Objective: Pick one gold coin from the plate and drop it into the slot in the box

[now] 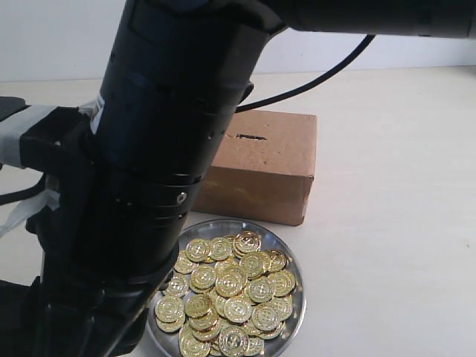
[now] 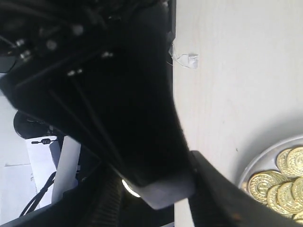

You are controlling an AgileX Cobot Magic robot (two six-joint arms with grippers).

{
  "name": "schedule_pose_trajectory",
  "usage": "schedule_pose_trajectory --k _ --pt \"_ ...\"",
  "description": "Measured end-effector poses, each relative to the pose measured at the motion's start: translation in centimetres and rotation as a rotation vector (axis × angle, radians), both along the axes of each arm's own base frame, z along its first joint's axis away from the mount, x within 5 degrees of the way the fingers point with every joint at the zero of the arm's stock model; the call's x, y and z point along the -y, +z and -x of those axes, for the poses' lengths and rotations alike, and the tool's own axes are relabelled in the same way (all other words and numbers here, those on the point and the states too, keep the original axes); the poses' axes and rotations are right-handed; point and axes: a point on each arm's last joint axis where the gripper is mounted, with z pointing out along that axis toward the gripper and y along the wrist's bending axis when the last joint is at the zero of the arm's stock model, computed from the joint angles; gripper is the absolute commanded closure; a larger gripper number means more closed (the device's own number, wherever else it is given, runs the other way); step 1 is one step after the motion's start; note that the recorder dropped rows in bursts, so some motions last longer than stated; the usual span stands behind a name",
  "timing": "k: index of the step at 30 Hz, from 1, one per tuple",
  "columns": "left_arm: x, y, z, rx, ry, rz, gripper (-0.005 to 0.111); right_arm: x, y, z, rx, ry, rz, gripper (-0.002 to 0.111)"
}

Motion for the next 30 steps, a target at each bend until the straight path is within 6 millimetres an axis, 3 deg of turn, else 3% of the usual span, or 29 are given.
schedule_pose_trajectory --k 8,10,15,18,20,25,30 --pt "0.0 0.0 0.1 0.0 -0.007 0.0 0.094 0.0 0.0 0.0 0.001 -0.001 -0.001 0.069" --pt "0.0 0.0 0.1 0.0 -0.009 0.0 0.107 0.0 0.0 0.0 0.001 -0.001 -0.001 0.069" --pt "0.1 0.0 0.1 -0.013 -0.006 0.002 0.107 0.0 0.0 0.0 0.003 -0.001 0.0 0.068" --pt "0.1 -0.1 0.1 -0.016 -0.005 0.001 0.107 0.0 0.0 0.0 0.004 0.0 0.001 0.04" --pt "0.1 -0.1 0.1 -0.029 0.001 0.005 0.107 0.3 0.4 -0.3 0.039 -0.027 0.026 0.037" --pt "0.1 0.0 -0.1 -0.092 0.045 0.03 0.107 3.2 5.1 -0.8 0.304 -0.133 0.055 0.04" --pt "1.3 1.0 -1.8 -0.107 0.15 -0.001 0.107 8.0 11.0 1.4 0.424 -0.328 -0.041 0.043"
